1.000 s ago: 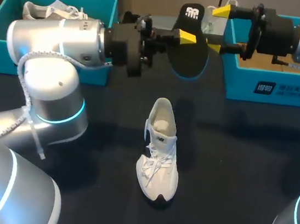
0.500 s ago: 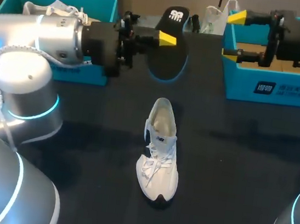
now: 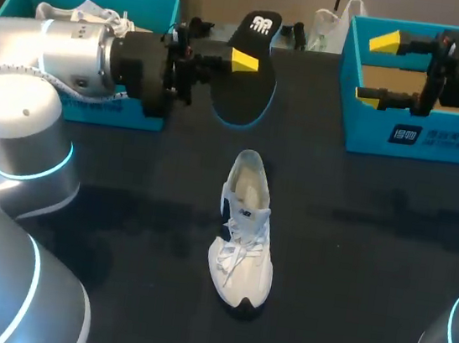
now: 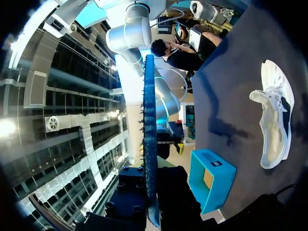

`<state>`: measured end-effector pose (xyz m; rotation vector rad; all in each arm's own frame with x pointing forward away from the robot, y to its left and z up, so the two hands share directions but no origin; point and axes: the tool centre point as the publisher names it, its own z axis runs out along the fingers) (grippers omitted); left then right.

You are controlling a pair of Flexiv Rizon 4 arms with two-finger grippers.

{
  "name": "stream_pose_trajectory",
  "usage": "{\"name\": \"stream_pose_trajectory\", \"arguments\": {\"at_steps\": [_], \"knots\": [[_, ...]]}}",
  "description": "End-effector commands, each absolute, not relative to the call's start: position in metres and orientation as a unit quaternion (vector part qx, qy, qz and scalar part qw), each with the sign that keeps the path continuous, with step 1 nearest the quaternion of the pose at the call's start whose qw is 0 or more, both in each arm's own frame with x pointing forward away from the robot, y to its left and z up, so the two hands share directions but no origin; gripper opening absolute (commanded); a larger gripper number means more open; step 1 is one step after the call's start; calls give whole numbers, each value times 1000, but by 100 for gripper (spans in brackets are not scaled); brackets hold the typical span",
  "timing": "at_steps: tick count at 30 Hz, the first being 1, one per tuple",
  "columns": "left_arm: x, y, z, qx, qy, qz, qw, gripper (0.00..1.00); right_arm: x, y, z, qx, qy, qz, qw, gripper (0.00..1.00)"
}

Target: Take the shoe out of the shoebox, open the shoe tongue, remove and reinsert the insole, then place the shoe into the shoebox

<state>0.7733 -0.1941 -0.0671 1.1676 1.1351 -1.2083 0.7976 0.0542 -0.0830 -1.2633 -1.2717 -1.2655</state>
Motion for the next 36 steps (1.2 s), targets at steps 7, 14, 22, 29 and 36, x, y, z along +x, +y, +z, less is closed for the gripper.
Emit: {"name": "stream_pose_trajectory", "arguments": {"at_steps": [7, 14, 22, 29, 36], "knots": [[771, -202, -58, 488, 523, -512, 476, 0, 799, 56, -84, -512, -517, -512, 457, 100], [763, -203, -46, 447, 613, -553, 344, 0, 799, 56, -84, -512, -517, -512, 457, 100], [758, -206, -40, 358, 673, -613, 208, 0, 799, 56, -84, -512, -517, -512, 457, 100], [755, -209, -42, 256, 702, -657, 98, 0, 799, 56, -84, -512, -517, -512, 457, 100], [761, -210, -49, 72, 704, -705, -49, 0, 799, 56, -84, -512, -517, -512, 457, 100]]}}
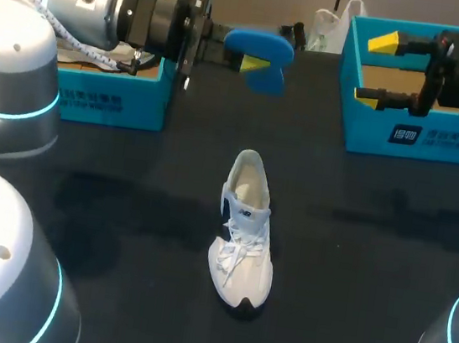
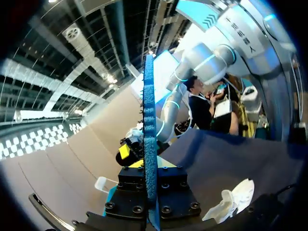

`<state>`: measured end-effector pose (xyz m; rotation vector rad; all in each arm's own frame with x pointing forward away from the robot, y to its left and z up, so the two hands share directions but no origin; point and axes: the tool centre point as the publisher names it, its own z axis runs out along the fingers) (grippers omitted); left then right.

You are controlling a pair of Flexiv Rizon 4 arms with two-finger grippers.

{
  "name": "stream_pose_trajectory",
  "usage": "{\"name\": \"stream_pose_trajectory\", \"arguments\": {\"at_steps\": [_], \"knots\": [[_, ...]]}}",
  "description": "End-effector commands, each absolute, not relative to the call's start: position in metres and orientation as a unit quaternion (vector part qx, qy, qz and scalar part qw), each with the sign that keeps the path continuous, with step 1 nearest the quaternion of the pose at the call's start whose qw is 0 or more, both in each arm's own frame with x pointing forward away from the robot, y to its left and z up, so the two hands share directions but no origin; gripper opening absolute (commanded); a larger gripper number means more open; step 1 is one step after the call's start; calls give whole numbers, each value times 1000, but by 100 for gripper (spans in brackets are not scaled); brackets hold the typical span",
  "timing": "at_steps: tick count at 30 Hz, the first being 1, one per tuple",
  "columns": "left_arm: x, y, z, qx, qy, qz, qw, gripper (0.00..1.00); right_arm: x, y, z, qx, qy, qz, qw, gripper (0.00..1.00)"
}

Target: Take the shoe out of the shoebox, open the shoe tongue, remove and reinsert the insole, then place the shoe into the shoebox

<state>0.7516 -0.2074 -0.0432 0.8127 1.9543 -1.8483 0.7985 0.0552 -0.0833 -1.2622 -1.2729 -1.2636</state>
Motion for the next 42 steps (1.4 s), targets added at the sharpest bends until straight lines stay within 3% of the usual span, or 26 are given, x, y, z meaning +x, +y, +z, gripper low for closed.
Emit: {"name": "stream_pose_trajectory", "arguments": {"at_steps": [1, 23, 29, 42], "knots": [[762, -211, -51, 63, 709, -700, -58, 0, 799, 56, -84, -512, -517, -512, 457, 100], [762, -213, -56, 61, 719, -691, -52, 0, 799, 56, -84, -512, -517, -512, 457, 100], [757, -213, -64, -118, 742, -622, -222, 0, 799, 56, -84, -512, -517, -512, 457, 100], [761, -218, -65, -364, 663, -487, -437, 0, 799, 56, -84, -512, -517, -512, 457, 100]]}}
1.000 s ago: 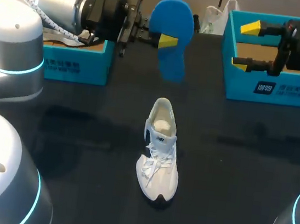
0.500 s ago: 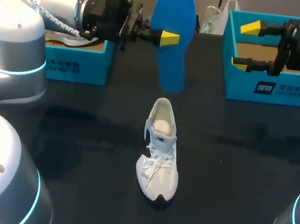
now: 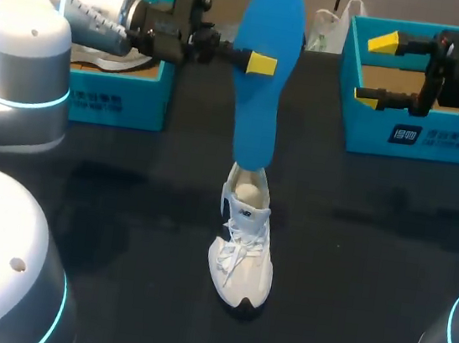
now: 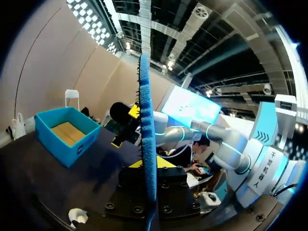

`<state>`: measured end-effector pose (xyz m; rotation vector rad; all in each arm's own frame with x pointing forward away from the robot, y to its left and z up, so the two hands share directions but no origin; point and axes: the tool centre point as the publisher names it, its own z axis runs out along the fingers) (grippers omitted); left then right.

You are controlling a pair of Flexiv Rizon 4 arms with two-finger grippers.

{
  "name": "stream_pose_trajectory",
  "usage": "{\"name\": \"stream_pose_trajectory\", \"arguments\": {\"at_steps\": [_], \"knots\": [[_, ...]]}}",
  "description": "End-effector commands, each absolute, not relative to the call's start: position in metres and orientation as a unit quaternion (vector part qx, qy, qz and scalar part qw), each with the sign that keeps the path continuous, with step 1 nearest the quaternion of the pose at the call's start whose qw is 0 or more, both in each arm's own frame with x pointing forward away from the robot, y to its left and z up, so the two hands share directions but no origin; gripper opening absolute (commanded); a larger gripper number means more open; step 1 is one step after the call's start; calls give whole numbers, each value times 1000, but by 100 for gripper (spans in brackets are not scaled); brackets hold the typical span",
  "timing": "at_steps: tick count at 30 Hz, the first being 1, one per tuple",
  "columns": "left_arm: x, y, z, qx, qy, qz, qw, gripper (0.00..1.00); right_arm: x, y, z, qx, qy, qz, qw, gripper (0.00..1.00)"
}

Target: Take the shoe out of the shoebox, open the shoe tongue, remove and reinsert the insole, then place the shoe into the shoebox

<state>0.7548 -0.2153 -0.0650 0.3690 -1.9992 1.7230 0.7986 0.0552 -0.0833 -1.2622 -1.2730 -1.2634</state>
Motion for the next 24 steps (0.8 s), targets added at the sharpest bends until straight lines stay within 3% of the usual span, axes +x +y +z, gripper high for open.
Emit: {"name": "stream_pose_trajectory", "arguments": {"at_steps": [1, 13, 24], "knots": [[762, -218, -67, 377, -653, 484, 444, 0, 799, 56, -84, -512, -517, -512, 457, 100], [772, -229, -90, 470, -540, 451, 534, 0, 799, 56, -84, -512, -517, -512, 457, 100], [786, -243, -103, 529, -453, 459, 552, 0, 799, 56, -84, -512, -517, -512, 457, 100]]}}
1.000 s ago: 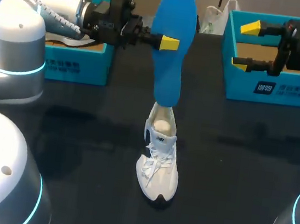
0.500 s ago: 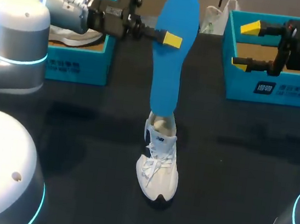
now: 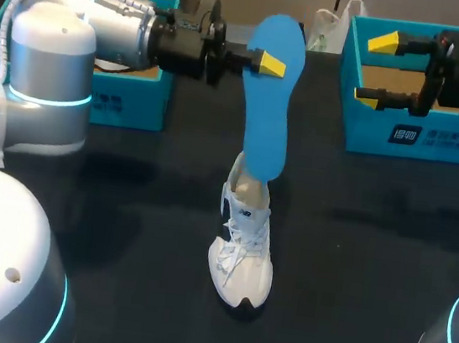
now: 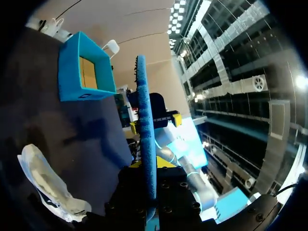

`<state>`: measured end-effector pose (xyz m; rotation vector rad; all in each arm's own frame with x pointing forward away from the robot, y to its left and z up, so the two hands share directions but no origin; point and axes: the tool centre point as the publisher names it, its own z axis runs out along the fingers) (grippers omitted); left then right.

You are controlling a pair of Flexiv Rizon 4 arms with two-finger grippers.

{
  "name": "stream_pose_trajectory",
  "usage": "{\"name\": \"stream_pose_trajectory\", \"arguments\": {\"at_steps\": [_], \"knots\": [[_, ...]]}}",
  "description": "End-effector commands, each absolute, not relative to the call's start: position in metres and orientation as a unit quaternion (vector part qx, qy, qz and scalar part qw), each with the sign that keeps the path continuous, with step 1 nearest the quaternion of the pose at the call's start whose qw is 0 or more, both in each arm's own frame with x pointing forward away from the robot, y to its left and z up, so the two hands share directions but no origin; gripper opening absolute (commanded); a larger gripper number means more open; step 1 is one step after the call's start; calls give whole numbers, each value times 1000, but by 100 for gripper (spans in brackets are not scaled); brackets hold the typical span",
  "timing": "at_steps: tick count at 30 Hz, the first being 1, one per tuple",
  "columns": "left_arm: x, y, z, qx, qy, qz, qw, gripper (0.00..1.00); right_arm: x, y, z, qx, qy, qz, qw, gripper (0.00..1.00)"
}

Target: Take the shoe out of the shoebox, open the shoe tongue, remove and reinsert the insole, then place the shoe into the shoebox

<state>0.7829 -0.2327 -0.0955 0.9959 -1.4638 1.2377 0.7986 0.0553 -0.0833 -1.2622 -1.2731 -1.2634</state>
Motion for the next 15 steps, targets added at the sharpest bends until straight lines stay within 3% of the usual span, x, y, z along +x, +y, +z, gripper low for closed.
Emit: {"name": "stream_pose_trajectory", "arguments": {"at_steps": [1, 15], "knots": [[787, -244, -103, 534, -446, 457, 555, 0, 799, 56, -84, -512, -517, -512, 457, 100], [804, -256, -122, 504, -452, 507, 534, 0, 798, 55, -86, -515, -525, -504, 454, 100]]}}
